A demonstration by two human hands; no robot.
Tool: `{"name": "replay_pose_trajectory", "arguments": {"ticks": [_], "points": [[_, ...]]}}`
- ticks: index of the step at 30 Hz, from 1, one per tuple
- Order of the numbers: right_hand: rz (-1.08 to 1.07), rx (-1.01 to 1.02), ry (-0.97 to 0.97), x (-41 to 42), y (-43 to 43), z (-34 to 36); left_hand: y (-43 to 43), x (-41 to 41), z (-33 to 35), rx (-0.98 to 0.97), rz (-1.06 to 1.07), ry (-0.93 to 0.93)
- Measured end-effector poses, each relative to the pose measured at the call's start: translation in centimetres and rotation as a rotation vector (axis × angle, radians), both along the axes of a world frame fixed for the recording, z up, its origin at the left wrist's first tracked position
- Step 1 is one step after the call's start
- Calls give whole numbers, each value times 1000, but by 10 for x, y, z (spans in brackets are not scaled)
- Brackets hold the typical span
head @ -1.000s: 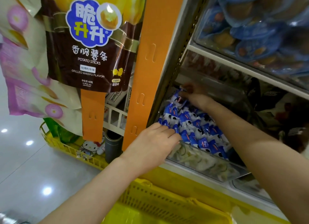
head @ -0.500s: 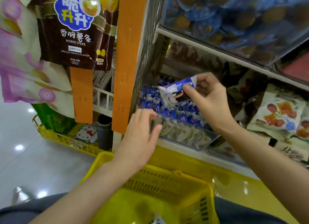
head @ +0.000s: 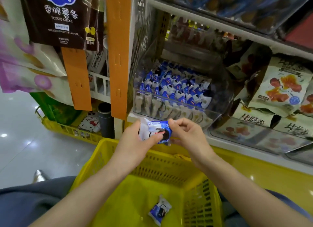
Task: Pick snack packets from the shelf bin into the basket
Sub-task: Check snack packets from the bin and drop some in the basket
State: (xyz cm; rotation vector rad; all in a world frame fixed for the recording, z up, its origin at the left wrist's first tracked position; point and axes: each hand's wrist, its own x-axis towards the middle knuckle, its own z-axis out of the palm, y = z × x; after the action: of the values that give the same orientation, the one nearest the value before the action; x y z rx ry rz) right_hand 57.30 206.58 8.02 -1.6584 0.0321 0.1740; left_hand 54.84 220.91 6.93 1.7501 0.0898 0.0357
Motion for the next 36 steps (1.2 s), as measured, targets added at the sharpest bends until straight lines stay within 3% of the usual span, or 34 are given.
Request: {"name": "replay_pose_trajectory", "arguments": {"ticks": [4, 8, 15, 17, 21, 30, 36], "points": [[-3, -38, 20, -1, -1, -12, -5, 0, -6, -45, 16, -15], [172, -102, 105, -2, 0, -18, -11, 3, -14, -130, 51, -25], [169, 6, 151, -1, 0, -25, -9, 6, -20, -273, 103, 17], [159, -65, 147, -2, 2, -29, -10, 5, -23, -258, 101, 37], [193, -308, -105, -7, 2, -35, -9, 5, -24, -117, 26, 16], [187, -163, 26, -9, -1, -29, -9, 2, -24, -196, 7, 15], [177, -181, -42, -14, 2, -30, -7, 2, -22, -185, -13, 36]]}}
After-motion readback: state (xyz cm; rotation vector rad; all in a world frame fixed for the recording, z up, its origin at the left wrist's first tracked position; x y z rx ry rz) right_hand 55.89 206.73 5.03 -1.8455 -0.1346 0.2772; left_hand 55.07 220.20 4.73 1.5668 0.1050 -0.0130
